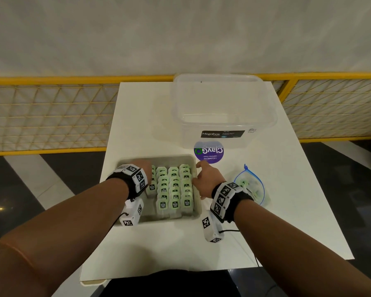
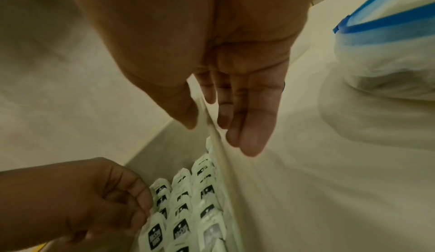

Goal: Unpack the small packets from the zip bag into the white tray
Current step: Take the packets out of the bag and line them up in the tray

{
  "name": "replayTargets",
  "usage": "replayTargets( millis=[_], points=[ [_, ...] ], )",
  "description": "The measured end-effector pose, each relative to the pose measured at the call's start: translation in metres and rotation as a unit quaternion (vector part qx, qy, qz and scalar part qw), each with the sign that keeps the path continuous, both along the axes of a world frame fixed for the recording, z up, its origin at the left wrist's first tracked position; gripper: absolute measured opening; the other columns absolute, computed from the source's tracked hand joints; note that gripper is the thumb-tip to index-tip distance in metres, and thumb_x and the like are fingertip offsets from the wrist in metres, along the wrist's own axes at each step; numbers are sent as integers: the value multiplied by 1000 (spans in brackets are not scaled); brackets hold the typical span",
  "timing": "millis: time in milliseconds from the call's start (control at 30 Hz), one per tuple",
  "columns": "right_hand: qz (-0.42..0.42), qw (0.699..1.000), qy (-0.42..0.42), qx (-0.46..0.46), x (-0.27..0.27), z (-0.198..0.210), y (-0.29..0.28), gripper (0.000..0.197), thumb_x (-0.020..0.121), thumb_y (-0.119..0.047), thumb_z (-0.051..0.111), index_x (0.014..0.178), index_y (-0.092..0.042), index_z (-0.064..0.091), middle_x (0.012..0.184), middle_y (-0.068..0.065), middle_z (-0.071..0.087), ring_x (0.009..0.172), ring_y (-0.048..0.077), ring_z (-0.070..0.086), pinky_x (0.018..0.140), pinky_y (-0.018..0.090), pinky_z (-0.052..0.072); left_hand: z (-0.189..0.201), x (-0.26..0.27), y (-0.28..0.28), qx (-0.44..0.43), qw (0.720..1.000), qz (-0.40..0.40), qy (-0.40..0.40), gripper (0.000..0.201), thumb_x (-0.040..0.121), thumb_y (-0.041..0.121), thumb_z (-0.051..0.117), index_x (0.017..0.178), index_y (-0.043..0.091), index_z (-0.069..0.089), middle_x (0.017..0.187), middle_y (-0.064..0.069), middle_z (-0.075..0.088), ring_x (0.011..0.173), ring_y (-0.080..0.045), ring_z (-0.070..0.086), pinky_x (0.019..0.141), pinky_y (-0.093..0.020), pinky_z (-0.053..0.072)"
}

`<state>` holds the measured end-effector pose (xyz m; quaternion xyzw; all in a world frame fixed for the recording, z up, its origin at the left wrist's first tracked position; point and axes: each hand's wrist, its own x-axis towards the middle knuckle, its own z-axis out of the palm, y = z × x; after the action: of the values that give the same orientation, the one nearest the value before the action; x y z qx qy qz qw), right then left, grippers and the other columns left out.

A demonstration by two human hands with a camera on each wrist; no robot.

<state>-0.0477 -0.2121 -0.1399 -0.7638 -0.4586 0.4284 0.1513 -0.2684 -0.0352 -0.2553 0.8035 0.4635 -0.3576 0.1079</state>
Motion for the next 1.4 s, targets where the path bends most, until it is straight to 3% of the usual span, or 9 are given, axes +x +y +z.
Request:
replayTargets(
  millis=[100,167,367,567,733,900,1100,1267,1400],
  points=[
    [-2,1000,-8,18,11,5,-3,38,90,-42,54,120,-21,41,83,4,68,68,27,70,71,47,59,80,25,-30,26,998,24,-49,18,72,32,61,66,15,62,67,1,62,54,-14,55,55,-25,50],
    [-12,999,-8,43,25,9,-6,37,93,-40,52,122,-17,48,78,-3,64,81,28,68,79,47,57,128,52,-51,46,993,38,-101,22,80,35,61,71,15,61,66,2,60,58,-17,58,55,-25,45],
    [-6,992,-91,89,95,21,-28,17,87,-19,57,103,-19,63,84,-6,62,93,25,63,82,32,49,188,133,-104,42,960,18,-275,20,89,28,58,102,18,69,107,-3,68,99,-25,61,88,-32,48],
    [71,983,-170,-10,160,15,-55,19,81,-23,60,99,-24,65,107,2,66,99,24,61,80,28,46,173,224,-154,-46,929,-13,-367,22,90,16,61,111,17,68,110,1,69,97,-16,64,78,-16,38],
    [153,964,-207,-67,184,-3,-76,42,80,-43,68,116,-23,61,116,5,51,106,26,57,87,32,47,134,261,-176,-65,958,-64,-271,33,89,13,61,120,23,65,118,-4,66,107,-24,61,91,-30,47],
    [191,963,-179,-67,192,-22,-86,60,73,-43,77,124,-20,56,119,5,45,105,25,57,88,34,49,113,264,-179,-65,978,-54,-190,42,93,15,55,133,25,54,132,-5,58,119,-26,55,101,-36,43],
    [192,968,-151,-48,201,-28,-90,54,79,-40,72,123,-14,55,123,6,47,107,27,56,91,35,48,109,261,-178,-35,972,1,-231,24,90,22,61,113,24,68,114,0,68,107,-22,60,90,-29,44],
    [207,967,-144,-18,209,-10,-88,61,78,-49,67,131,-23,52,127,3,56,117,27,51,98,41,45,131,269,-177,-25,945,26,-325,10,87,28,66,96,23,69,92,5,69,83,-13,60,77,-26,46],
    [170,976,-109,75,212,2,-85,43,76,-48,70,110,-23,64,107,1,64,106,24,52,90,39,46,149,280,-178,-28,922,-12,-387,9,87,26,67,95,22,70,89,4,68,75,-8,54,76,-26,45]
  ],
)
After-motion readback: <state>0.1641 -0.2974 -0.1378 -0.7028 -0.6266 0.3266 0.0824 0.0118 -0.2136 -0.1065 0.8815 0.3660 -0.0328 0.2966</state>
